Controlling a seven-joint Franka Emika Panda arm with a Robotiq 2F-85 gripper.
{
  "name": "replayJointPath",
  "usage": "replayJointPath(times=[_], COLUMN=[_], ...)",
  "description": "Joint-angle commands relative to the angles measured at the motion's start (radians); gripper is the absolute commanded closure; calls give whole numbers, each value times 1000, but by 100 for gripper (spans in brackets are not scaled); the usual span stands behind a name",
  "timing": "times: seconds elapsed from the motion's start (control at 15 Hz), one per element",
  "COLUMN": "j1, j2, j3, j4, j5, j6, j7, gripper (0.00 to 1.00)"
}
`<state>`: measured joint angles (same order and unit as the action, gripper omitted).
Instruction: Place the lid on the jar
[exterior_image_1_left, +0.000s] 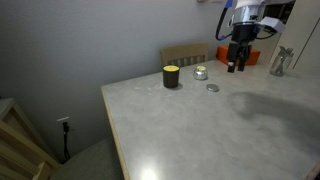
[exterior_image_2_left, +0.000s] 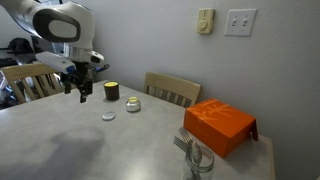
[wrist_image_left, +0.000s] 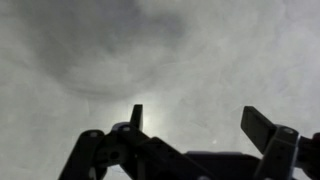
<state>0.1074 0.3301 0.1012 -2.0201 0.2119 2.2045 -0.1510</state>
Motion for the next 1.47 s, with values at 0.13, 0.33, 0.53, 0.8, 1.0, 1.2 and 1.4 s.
replayJointPath(times=[0.13,0.33,0.53,0.8,1.0,1.2,1.4], j1=[37,31,35,34,30,28,80], j2=[15,61,107,188,191,203,219], j3=[-4,-8,-6,-21,-16,-18,-56], j4=[35,73,65,71,62,67,64], j5=[-123,-172,-166,-171,-169,-170,-211], j6=[22,41,127,235,225,225,267], j7=[124,148,179,211,208,209,317], gripper=[0,0,0,0,0,0,0])
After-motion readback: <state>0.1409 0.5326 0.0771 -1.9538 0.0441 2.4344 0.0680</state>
